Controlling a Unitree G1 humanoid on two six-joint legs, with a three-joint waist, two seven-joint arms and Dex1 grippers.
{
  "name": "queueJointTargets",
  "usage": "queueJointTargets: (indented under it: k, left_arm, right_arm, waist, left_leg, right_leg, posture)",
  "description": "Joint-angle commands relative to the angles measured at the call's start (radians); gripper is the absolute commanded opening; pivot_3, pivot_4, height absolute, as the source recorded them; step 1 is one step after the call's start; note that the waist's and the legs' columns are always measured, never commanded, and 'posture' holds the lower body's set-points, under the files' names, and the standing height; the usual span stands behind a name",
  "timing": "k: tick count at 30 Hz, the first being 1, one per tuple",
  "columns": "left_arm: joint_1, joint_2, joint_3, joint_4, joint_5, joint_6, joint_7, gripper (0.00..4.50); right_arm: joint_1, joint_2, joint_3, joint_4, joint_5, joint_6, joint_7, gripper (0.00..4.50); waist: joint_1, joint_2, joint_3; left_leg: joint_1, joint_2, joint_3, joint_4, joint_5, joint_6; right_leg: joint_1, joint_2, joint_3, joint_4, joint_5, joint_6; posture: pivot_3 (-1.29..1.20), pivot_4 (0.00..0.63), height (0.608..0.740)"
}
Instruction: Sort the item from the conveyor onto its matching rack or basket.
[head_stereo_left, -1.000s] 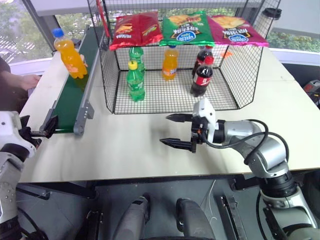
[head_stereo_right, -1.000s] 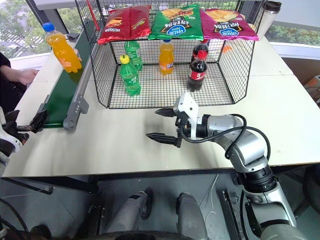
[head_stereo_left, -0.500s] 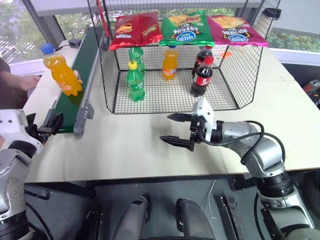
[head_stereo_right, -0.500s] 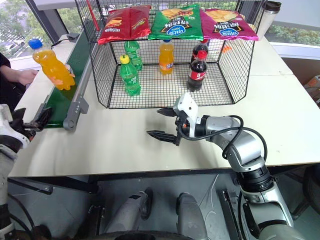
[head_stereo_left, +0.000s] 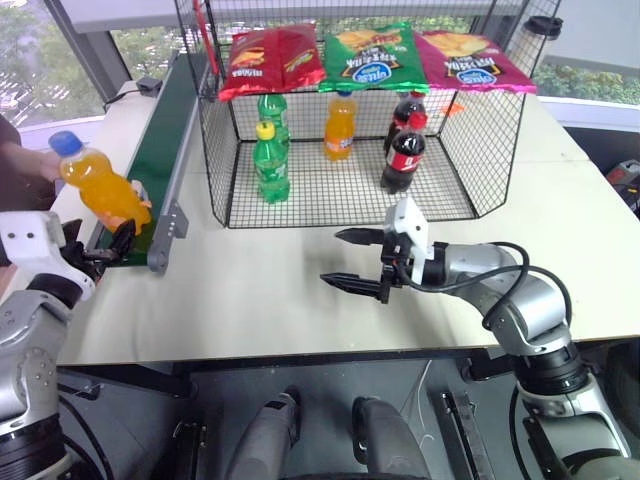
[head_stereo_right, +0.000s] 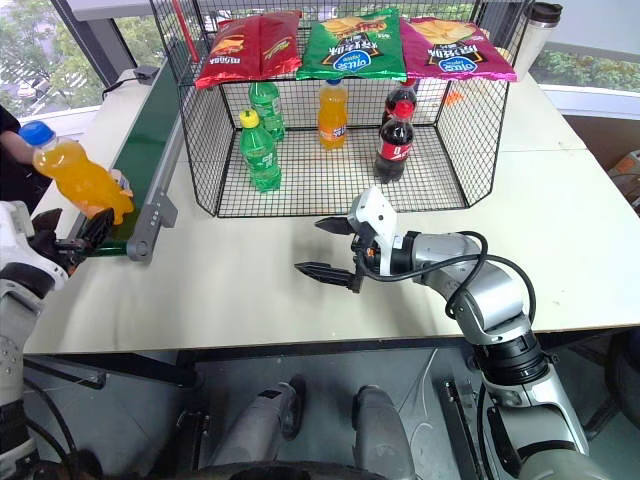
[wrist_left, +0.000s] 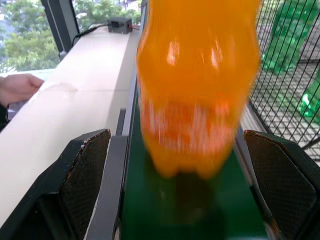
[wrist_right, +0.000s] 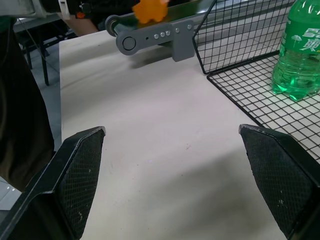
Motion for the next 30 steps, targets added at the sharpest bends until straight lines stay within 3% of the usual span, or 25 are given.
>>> queueJointTargets:
  k: [1,2,7,14,18,23,30]
  left_arm:
    - [-0.012,0.005,-0.008,-0.004,0.005,-0.022,-0.003,4.50]
    - [-0.007,0.007,-0.017,-0.004,0.007,-0.028,-0.013,4.50]
    - [0.010,-0.011,-0.006,-0.033,-0.050,-0.020,-0.052,2.94]
    - [-0.048,0.037,0.033,-0.072,-0.157,0.063,-0.048,2.94]
    - [-0.134,0.096,-0.018,-0.068,-0.205,0.113,-0.103,2.94]
    - [-0.270,0.135,-0.256,-0.020,-0.175,0.116,-0.274,2.94]
    - [-0.453,0.042,-0.577,0.072,-0.060,0.036,-0.448,2.94]
  right_arm:
    - [0.003,-0.011,-0.019,-0.025,0.004,-0.014,0.007,4.44]
    - [0.003,-0.012,-0.019,-0.024,0.002,-0.015,0.007,4.44]
    - [0.004,-0.018,-0.020,-0.022,-0.001,-0.018,0.005,4.50]
    - [0.002,-0.023,-0.025,-0.034,0.000,-0.011,0.004,4.50]
    - [-0.018,-0.026,-0.035,-0.047,0.016,0.003,0.004,4.50]
    - [-0.049,-0.022,-0.048,-0.053,0.034,0.011,0.005,4.50]
    - [-0.066,-0.016,-0.074,-0.042,0.042,0.015,-0.017,4.50]
  waist:
    - [0.000,0.000,0.000]
    - [-0.001,0.000,0.000]
    - [0.000,0.000,0.000]
    - [0.004,0.000,0.000]
    - [0.002,0.000,0.000]
    - [0.004,0.000,0.000]
    - [-0.001,0.000,0.000]
  left_leg:
    - [0.000,0.000,0.000,0.000,0.000,0.000]
    - [0.000,0.000,0.000,0.000,0.000,0.000]
    - [0.000,0.000,0.000,0.000,0.000,0.000]
    - [0.000,0.000,0.000,0.001,0.000,0.000]
    - [0.000,0.000,-0.001,0.001,0.000,0.000]
    - [0.000,-0.001,0.000,0.001,0.000,0.000]
    - [0.000,-0.001,0.001,0.001,0.000,0.000]
  right_leg:
    - [0.000,0.000,0.000,0.000,0.000,0.000]
    - [0.000,0.000,0.000,0.000,0.000,0.000]
    - [0.000,0.000,0.000,0.000,0.000,0.000]
    - [0.001,0.000,0.000,0.000,0.000,0.000]
    - [0.000,0.000,-0.001,0.001,0.000,0.000]
    - [0.001,0.000,0.000,0.001,0.000,0.000]
    - [0.000,0.001,0.000,0.001,0.000,0.000]
  posture:
    - [0.00,0.150,0.738]
    - [0.00,0.150,0.738]
    - [0.00,0.150,0.738]
    - [0.00,0.150,0.738]
    - [0.00,0.150,0.738]
    - [0.00,0.150,0.738]
    - [0.00,0.150,0.738]
